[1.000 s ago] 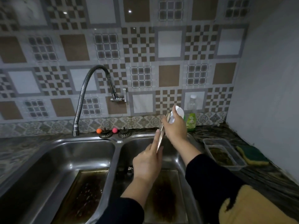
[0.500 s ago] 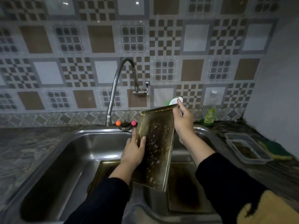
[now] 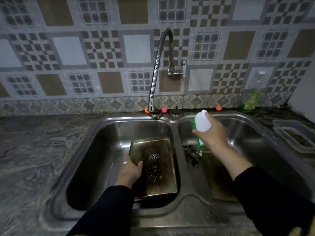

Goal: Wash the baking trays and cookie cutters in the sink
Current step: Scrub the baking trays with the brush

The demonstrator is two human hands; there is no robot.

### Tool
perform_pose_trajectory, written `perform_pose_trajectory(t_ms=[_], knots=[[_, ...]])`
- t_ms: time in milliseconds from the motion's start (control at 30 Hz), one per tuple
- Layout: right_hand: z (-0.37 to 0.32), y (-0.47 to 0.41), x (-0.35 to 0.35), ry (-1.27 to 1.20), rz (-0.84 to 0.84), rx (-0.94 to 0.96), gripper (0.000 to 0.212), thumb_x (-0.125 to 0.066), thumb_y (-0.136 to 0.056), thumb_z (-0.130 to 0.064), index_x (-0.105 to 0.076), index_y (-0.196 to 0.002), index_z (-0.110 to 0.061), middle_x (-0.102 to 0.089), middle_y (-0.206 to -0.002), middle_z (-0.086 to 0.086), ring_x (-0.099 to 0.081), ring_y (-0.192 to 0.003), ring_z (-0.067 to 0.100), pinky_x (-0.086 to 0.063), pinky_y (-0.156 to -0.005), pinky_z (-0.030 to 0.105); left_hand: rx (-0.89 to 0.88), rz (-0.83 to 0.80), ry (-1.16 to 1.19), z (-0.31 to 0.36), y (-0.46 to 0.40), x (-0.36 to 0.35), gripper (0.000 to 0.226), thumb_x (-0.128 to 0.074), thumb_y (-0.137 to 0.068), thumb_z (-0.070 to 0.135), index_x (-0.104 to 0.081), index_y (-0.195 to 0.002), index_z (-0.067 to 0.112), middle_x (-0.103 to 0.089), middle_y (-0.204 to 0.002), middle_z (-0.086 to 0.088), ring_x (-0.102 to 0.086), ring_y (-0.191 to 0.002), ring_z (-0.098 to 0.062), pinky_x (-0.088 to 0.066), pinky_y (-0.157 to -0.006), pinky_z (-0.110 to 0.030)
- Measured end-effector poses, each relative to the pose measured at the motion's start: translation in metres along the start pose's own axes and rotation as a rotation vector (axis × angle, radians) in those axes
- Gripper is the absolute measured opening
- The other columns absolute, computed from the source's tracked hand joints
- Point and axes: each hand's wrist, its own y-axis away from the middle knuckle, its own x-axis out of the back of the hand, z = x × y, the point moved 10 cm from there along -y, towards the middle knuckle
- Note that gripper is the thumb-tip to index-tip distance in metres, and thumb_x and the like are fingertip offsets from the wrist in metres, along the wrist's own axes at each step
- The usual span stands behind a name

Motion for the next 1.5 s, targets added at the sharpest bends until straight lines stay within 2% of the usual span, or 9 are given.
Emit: perform_pose_trajectory(t_ms=[200, 400, 533, 700, 833, 1000, 1133, 1367, 1500], knots=[[0.027, 0.017, 0.000, 0.058, -0.006, -0.076, 0.077, -0.073, -0.076, -0.016, -0.039, -0.145, -0.023, -0.048, -0.143, 0.007, -0.045, -0.129, 0.024, -0.037, -0.103, 0.031, 0.067, -0.104, -0.065, -0.037, -0.038, -0.023, 0.078, -0.058, -0.091, 0.034, -0.011, -0.151, 0.017, -0.041, -0.144, -0.020, -0.041, -0.132, -0.035, -0.032, -0.111, -0.041], [0.048, 0.025, 0.001, 0.045, -0.021, -0.110, 0.076, -0.073, -0.076, -0.010, -0.041, -0.144, -0.023, -0.047, -0.144, 0.001, -0.048, -0.127, 0.022, -0.046, -0.100, 0.042, 0.113, -0.193, -0.123, -0.075, -0.080, -0.058, 0.098, -0.063, -0.082, 0.041, -0.001, -0.154, 0.017, -0.026, -0.154, -0.017, -0.029, -0.140, -0.033, -0.026, -0.115, -0.043], [0.054, 0.025, -0.006, 0.078, -0.044, -0.123, 0.075, -0.073, -0.076, -0.011, -0.042, -0.143, -0.024, -0.047, -0.144, 0.003, -0.048, -0.127, 0.023, -0.043, -0.100, 0.033, 0.170, -0.215, -0.224, -0.072, -0.067, -0.051, 0.086, -0.054, -0.092, 0.041, -0.003, -0.153, 0.010, -0.014, -0.157, -0.021, -0.023, -0.143, -0.033, -0.022, -0.116, -0.037], [0.061, 0.029, -0.023, 0.083, -0.105, -0.156, 0.077, -0.072, -0.074, -0.014, -0.042, -0.142, -0.031, -0.054, -0.137, 0.003, -0.060, -0.109, 0.027, -0.052, -0.088, 0.036, 0.161, -0.246, -0.398, -0.062, -0.066, -0.049, 0.077, -0.048, -0.095, 0.044, -0.012, -0.152, 0.007, -0.012, -0.157, -0.018, -0.020, -0.143, -0.034, -0.022, -0.116, -0.039], [0.058, 0.029, -0.033, 0.124, -0.176, -0.125, 0.078, -0.075, -0.074, -0.012, -0.041, -0.143, -0.027, -0.052, -0.138, 0.007, -0.054, -0.117, 0.027, -0.047, -0.087, 0.029, 0.017, -0.265, -0.591, -0.040, -0.067, -0.046, 0.054, -0.041, -0.093, 0.044, -0.047, -0.138, 0.014, -0.035, -0.149, -0.014, -0.035, -0.136, -0.033, -0.032, -0.111, -0.040], [0.066, 0.029, -0.035, 0.172, -0.278, -0.147, 0.088, -0.082, -0.069, -0.019, -0.038, -0.145, -0.022, -0.047, -0.144, 0.005, -0.049, -0.125, 0.024, -0.041, -0.096, 0.029, -0.297, -0.367, -0.680, 0.046, -0.045, -0.053, 0.040, -0.048, -0.095, 0.038, -0.055, -0.131, 0.023, -0.058, -0.132, -0.003, -0.055, -0.119, -0.024, -0.045, -0.102, -0.039], [0.084, 0.030, -0.021, 0.171, -0.303, -0.195, 0.089, -0.081, -0.067, -0.020, -0.039, -0.145, -0.022, -0.046, -0.145, 0.003, -0.047, -0.126, 0.022, -0.041, -0.098, 0.030, -0.512, -0.280, -0.788, 0.129, -0.015, -0.056, 0.035, -0.045, -0.096, 0.034, -0.058, -0.125, 0.019, -0.058, -0.126, -0.008, -0.056, -0.115, -0.027, -0.045, -0.091, -0.035], [0.123, 0.018, 0.033, 0.119, -0.292, -0.268, 0.080, -0.075, -0.073, -0.013, -0.040, -0.145, -0.022, -0.051, -0.139, 0.003, -0.053, -0.117, 0.019, -0.041, -0.080, 0.022, -0.757, -0.238, -0.815, 0.210, 0.044, -0.119, 0.033, -0.041, -0.097, 0.037, -0.058, -0.123, 0.027, -0.058, -0.127, -0.006, -0.053, -0.117, -0.027, -0.045, -0.092, -0.039], [0.145, 0.001, 0.082, 0.116, -0.241, -0.266, 0.072, -0.073, -0.073, -0.010, -0.047, -0.140, -0.022, -0.060, -0.128, -0.001, -0.058, -0.097, 0.011, -0.043, -0.063, 0.012, -0.709, -0.339, -0.778, 0.213, 0.058, -0.177, 0.029, -0.041, -0.097, 0.034, -0.060, -0.118, 0.027, -0.058, -0.124, -0.005, -0.054, -0.113, -0.027, -0.044, -0.084, -0.037]])
